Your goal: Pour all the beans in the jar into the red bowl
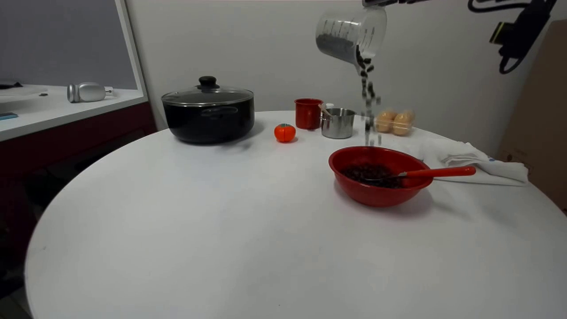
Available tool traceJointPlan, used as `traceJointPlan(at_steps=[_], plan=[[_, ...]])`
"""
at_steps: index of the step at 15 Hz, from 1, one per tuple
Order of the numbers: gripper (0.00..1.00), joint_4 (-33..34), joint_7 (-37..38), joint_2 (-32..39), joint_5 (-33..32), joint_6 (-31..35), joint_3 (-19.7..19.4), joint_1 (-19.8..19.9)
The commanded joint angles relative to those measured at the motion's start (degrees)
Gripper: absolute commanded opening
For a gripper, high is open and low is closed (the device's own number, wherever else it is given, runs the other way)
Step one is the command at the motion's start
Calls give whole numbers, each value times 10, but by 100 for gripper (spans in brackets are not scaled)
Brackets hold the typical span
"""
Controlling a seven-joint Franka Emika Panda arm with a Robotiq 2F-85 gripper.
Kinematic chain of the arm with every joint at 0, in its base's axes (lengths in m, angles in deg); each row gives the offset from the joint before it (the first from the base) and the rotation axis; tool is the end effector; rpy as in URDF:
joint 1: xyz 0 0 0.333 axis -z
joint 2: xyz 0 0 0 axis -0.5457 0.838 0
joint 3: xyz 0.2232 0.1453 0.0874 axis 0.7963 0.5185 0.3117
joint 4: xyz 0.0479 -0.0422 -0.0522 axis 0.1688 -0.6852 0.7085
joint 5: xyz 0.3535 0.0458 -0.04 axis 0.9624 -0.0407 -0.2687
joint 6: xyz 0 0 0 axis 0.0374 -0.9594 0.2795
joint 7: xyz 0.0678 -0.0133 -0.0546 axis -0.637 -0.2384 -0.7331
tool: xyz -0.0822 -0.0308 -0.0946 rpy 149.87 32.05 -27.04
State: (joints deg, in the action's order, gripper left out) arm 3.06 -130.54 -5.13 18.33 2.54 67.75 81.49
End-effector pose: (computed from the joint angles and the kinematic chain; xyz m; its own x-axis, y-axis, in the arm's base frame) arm 0.5813 -0.3065 0.2610 0.0380 0.2022 0.9786 0.9949 -0.0994 -0.0181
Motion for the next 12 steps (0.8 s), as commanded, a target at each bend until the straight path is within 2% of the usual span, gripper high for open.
traceJointPlan(at_steps=[1,12], plan=[[7,30,45,19,19,-27,13,5],[7,32,112,23,33,-28,22,10]])
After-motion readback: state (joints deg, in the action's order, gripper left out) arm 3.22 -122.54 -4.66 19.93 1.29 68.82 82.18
